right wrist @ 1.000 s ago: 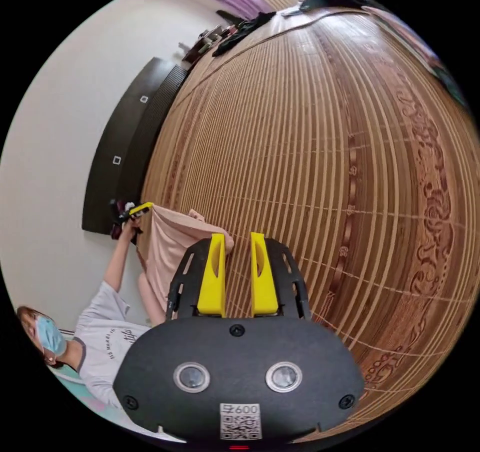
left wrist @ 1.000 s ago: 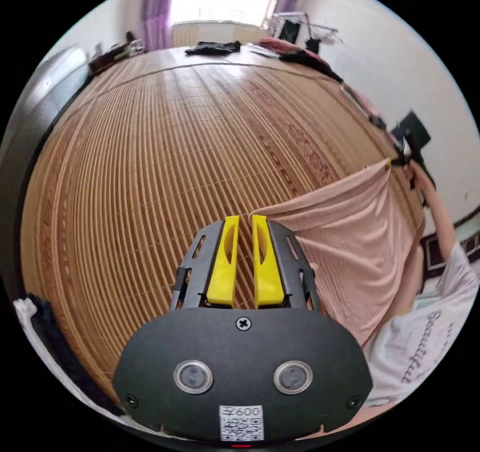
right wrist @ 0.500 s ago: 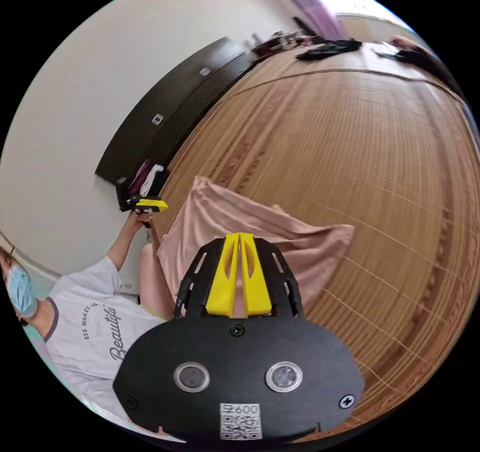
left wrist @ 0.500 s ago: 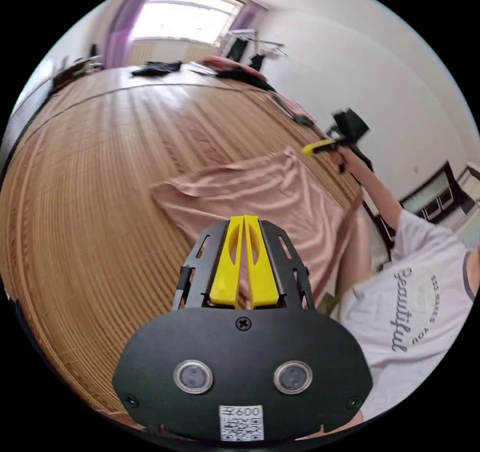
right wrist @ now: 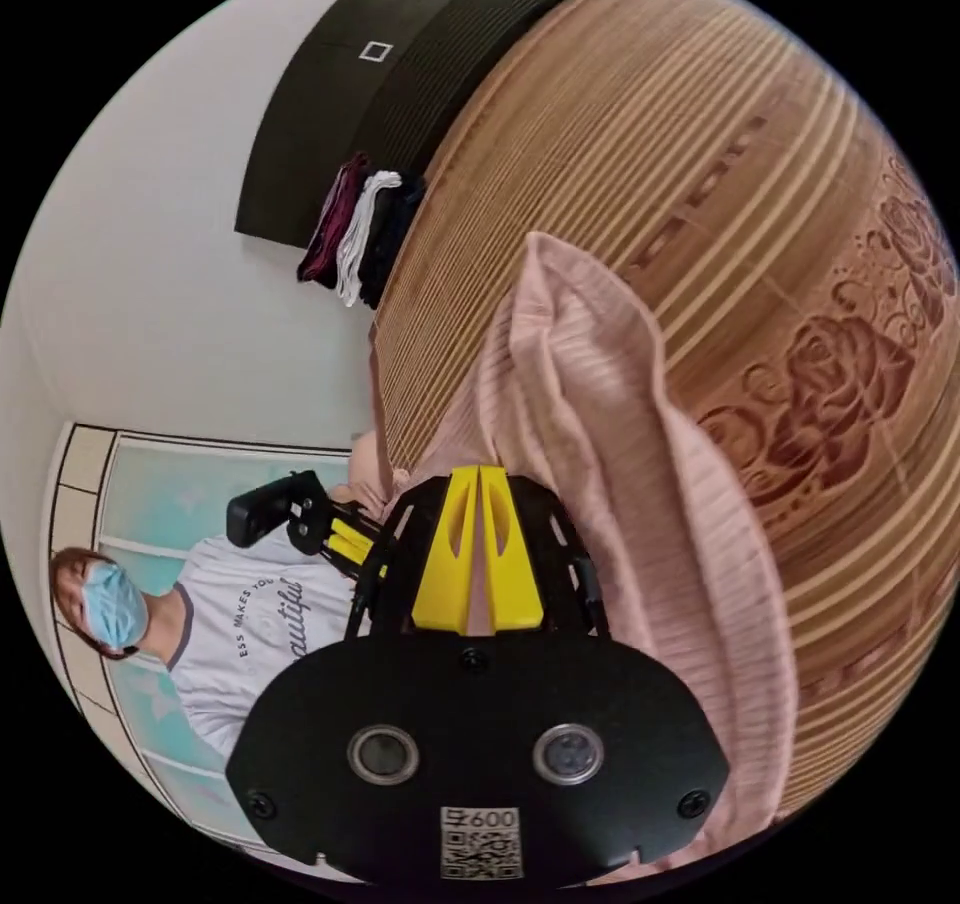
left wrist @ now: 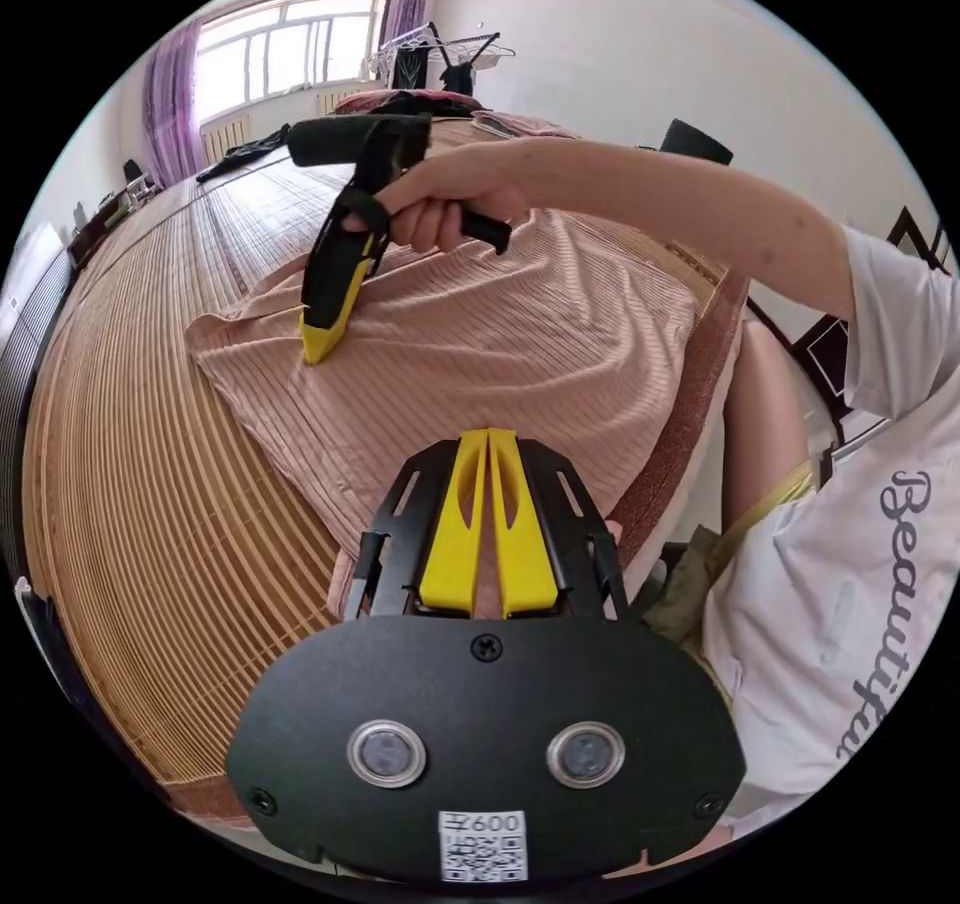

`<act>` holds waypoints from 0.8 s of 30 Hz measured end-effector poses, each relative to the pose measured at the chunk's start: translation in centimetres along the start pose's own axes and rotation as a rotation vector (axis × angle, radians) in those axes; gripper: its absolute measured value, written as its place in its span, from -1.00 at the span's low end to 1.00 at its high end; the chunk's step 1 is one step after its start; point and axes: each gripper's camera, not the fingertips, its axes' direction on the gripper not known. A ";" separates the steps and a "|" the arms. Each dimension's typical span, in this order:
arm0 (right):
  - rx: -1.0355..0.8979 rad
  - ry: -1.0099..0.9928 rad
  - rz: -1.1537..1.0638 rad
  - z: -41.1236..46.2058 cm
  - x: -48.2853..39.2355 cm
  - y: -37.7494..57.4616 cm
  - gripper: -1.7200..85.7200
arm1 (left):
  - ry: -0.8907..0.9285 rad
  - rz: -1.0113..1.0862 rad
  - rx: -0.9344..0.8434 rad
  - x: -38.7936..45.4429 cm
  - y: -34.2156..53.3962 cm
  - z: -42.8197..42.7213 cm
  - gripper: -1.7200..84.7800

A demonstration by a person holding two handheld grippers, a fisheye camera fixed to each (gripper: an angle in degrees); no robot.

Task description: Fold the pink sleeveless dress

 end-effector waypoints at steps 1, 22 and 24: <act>0.186 0.094 0.043 -3.2 0.0 0.2 -0.98 | -0.027 0.008 0.006 1.2 0.2 0.0 -0.95; 0.769 0.378 0.277 -9.9 -1.1 9.8 -0.98 | -0.166 -0.048 0.037 15.2 1.9 1.7 -0.96; 0.789 0.351 0.143 -10.2 -3.3 10.7 -0.98 | -0.176 -0.052 0.031 16.4 1.8 1.9 -0.96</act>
